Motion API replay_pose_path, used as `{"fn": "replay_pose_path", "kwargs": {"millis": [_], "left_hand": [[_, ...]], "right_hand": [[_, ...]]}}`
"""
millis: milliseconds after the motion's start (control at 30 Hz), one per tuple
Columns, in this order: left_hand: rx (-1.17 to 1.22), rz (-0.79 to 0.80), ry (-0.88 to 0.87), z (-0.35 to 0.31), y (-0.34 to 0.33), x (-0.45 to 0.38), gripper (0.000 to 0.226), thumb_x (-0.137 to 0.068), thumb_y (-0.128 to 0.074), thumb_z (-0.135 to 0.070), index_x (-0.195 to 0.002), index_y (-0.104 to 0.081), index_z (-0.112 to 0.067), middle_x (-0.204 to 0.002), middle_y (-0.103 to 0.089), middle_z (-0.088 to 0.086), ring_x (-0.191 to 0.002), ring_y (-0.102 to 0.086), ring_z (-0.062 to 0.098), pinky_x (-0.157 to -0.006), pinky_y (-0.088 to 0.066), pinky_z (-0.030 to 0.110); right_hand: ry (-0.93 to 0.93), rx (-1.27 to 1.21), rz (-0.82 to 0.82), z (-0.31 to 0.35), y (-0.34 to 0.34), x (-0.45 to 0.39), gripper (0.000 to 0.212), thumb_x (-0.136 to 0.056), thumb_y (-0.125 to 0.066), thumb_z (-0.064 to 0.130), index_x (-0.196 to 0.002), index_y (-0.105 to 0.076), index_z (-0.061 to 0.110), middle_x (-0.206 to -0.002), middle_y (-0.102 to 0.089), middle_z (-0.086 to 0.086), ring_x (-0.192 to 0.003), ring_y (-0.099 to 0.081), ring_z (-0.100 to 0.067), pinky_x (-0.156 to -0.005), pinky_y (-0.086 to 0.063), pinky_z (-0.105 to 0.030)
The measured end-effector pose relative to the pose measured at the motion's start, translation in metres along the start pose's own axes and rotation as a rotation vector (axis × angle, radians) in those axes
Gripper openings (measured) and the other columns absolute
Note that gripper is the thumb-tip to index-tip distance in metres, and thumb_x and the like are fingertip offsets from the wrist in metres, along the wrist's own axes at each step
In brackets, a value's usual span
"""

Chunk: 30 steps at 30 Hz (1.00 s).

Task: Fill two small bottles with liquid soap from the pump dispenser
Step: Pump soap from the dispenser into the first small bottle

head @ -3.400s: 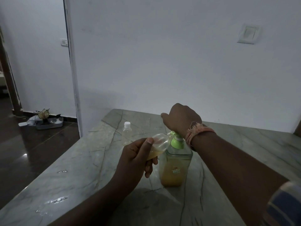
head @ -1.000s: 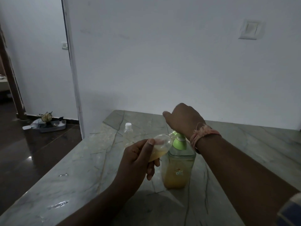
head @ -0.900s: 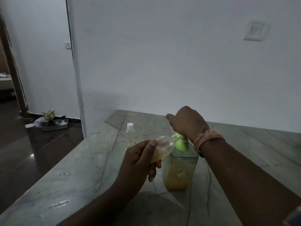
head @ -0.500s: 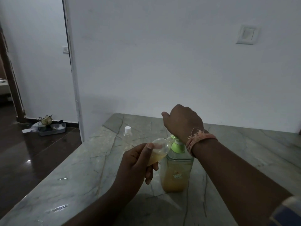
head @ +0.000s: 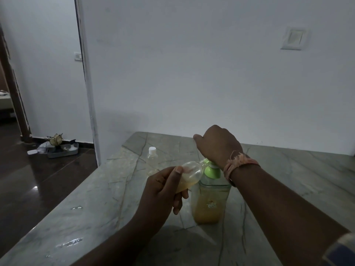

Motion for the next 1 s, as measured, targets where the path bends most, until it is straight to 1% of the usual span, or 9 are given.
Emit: {"fn": "replay_pose_path", "kwargs": {"millis": [167, 233, 300, 367, 433, 567, 733, 867, 1000], "left_hand": [[0.01, -0.006, -0.001, 0.0, 0.0, 0.001, 0.04, -0.095, -0.047, -0.042, -0.111, -0.073, -0.016, -0.063, -0.064, 0.009, -0.045, -0.049, 0.022, -0.042, -0.046, 0.028], [0.008, -0.008, -0.003, -0.001, -0.001, 0.002, 0.04, -0.094, -0.047, -0.043, -0.111, -0.073, -0.017, -0.064, -0.064, 0.009, -0.045, -0.049, 0.022, -0.042, -0.046, 0.029], [0.018, -0.008, -0.007, -0.002, -0.001, 0.001, 0.038, -0.095, -0.047, -0.042, -0.109, -0.074, -0.02, -0.065, -0.064, 0.01, -0.045, -0.049, 0.022, -0.042, -0.045, 0.028], [0.026, -0.005, -0.009, -0.001, 0.0, 0.001, 0.035, -0.096, -0.046, -0.04, -0.107, -0.075, -0.024, -0.065, -0.064, 0.011, -0.045, -0.049, 0.022, -0.041, -0.045, 0.028], [0.017, 0.002, -0.002, 0.0, 0.0, 0.0, 0.035, -0.097, -0.046, -0.038, -0.108, -0.074, -0.022, -0.065, -0.064, 0.011, -0.046, -0.05, 0.021, -0.041, -0.046, 0.029], [-0.005, -0.001, 0.001, 0.002, 0.0, 0.0, 0.037, -0.097, -0.045, -0.038, -0.113, -0.071, -0.018, -0.065, -0.064, 0.009, -0.047, -0.051, 0.022, -0.042, -0.047, 0.029], [0.009, 0.008, 0.001, 0.0, -0.001, 0.002, 0.042, -0.095, -0.046, -0.041, -0.115, -0.07, -0.013, -0.065, -0.064, 0.009, -0.046, -0.05, 0.019, -0.041, -0.045, 0.028], [0.001, 0.005, 0.001, 0.001, 0.0, 0.001, 0.043, -0.095, -0.046, -0.042, -0.115, -0.07, -0.013, -0.065, -0.064, 0.009, -0.046, -0.051, 0.019, -0.041, -0.045, 0.028], [-0.005, -0.004, 0.015, 0.002, -0.001, 0.001, 0.042, -0.096, -0.045, -0.04, -0.115, -0.07, -0.013, -0.064, -0.064, 0.007, -0.046, -0.051, 0.019, -0.041, -0.046, 0.028]], "right_hand": [[0.022, 0.062, 0.039, 0.002, 0.003, 0.002, 0.041, -0.093, -0.051, 0.045, -0.063, -0.045, 0.019, -0.068, -0.051, 0.001, -0.074, -0.057, -0.026, -0.066, -0.043, -0.03], [0.048, 0.116, 0.063, 0.006, 0.007, 0.0, 0.039, -0.093, -0.052, 0.045, -0.067, -0.045, 0.017, -0.073, -0.05, 0.001, -0.077, -0.055, -0.026, -0.068, -0.042, -0.03], [0.094, 0.16, 0.039, 0.012, 0.01, -0.001, 0.034, -0.092, -0.053, 0.044, -0.073, -0.047, 0.016, -0.079, -0.049, 0.0, -0.078, -0.054, -0.027, -0.069, -0.04, -0.03], [0.092, 0.119, -0.005, 0.011, 0.008, -0.003, 0.037, -0.092, -0.051, 0.044, -0.071, -0.048, 0.014, -0.076, -0.052, 0.0, -0.072, -0.054, -0.025, -0.066, -0.041, -0.03], [0.019, 0.013, 0.016, 0.004, 0.002, -0.003, 0.038, -0.091, -0.052, 0.043, -0.065, -0.049, 0.015, -0.07, -0.056, 0.0, -0.064, -0.055, -0.022, -0.062, -0.042, -0.03], [-0.013, -0.027, 0.055, 0.0, 0.001, 0.0, 0.037, -0.091, -0.053, 0.041, -0.064, -0.048, 0.016, -0.066, -0.055, -0.001, -0.065, -0.056, -0.024, -0.062, -0.043, -0.03], [0.035, 0.058, 0.098, 0.006, 0.006, -0.001, 0.034, -0.091, -0.053, 0.041, -0.066, -0.049, 0.018, -0.069, -0.052, 0.001, -0.075, -0.058, -0.026, -0.065, -0.042, -0.03], [0.037, 0.033, 0.036, 0.004, 0.004, -0.002, 0.038, -0.091, -0.051, 0.043, -0.064, -0.049, 0.017, -0.067, -0.052, 0.001, -0.07, -0.056, -0.026, -0.063, -0.041, -0.03], [-0.002, 0.022, 0.095, 0.002, 0.0, 0.0, 0.035, -0.091, -0.053, 0.04, -0.065, -0.048, 0.017, -0.067, -0.052, 0.0, -0.07, -0.056, -0.025, -0.063, -0.041, -0.03]]}}
Point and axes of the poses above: each hand's wrist, its own x-axis away from the middle knuckle, its own y-axis out of the back of the hand, z = x × y, the point moved 1 cm from there along -x, towards the middle knuckle
